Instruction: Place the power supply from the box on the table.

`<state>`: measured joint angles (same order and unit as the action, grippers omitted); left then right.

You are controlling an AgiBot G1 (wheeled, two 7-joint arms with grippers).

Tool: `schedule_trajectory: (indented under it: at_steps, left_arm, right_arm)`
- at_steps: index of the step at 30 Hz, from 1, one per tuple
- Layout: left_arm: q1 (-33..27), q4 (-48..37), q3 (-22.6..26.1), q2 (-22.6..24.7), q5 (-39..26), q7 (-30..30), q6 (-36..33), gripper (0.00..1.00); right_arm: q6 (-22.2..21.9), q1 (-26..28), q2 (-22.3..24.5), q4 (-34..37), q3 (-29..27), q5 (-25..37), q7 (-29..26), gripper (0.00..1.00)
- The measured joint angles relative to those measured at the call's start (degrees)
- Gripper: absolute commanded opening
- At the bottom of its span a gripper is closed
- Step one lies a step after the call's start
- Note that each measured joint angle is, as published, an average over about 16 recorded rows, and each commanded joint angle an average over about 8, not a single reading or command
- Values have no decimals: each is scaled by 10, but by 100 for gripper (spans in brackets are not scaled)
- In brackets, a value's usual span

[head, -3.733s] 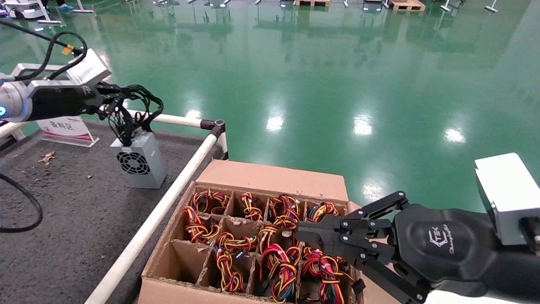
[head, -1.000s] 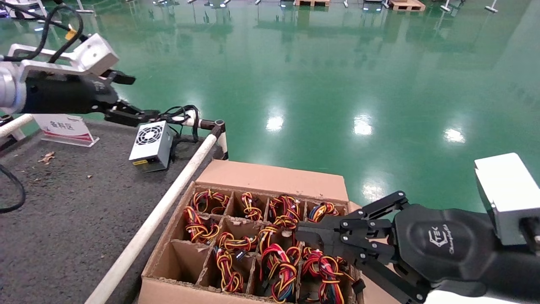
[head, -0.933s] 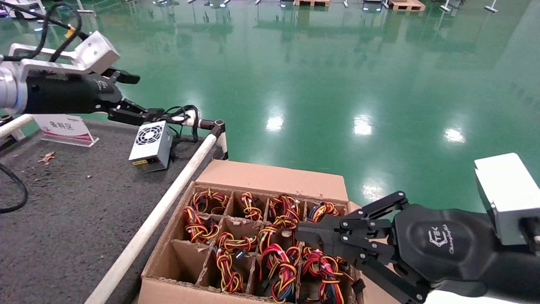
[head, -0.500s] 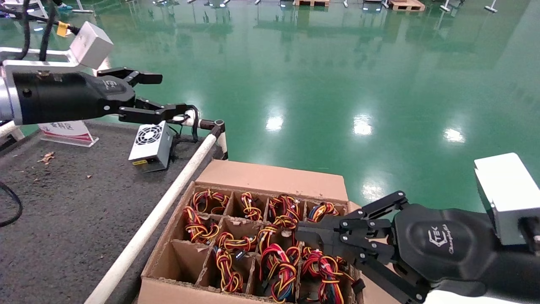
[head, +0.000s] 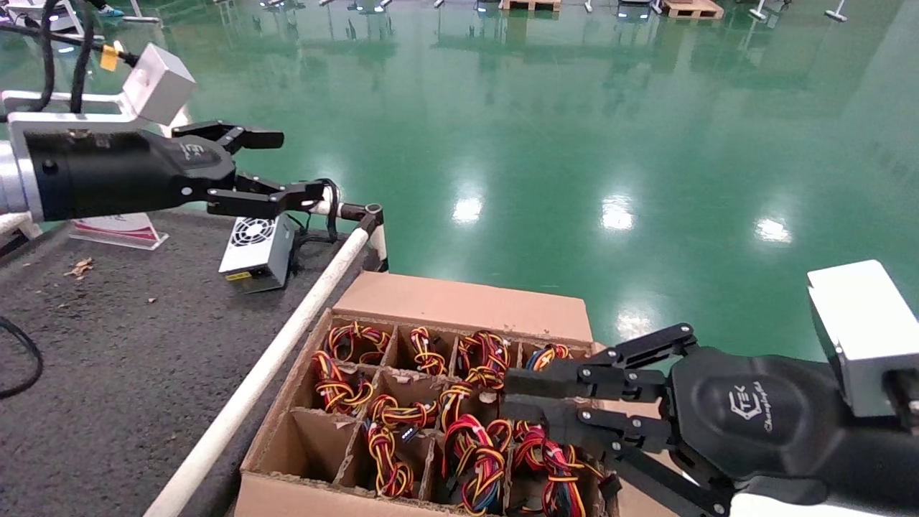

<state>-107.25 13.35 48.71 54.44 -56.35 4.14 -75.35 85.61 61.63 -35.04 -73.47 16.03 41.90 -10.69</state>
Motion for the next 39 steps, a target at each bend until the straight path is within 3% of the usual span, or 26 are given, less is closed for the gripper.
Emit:
schedule_trajectory:
  at_steps: [39]
  left_arm:
    - [121,161,-87,-51,38,-40,-26,100]
  right_arm:
    - [0,0,0,0,0,0,0,100]
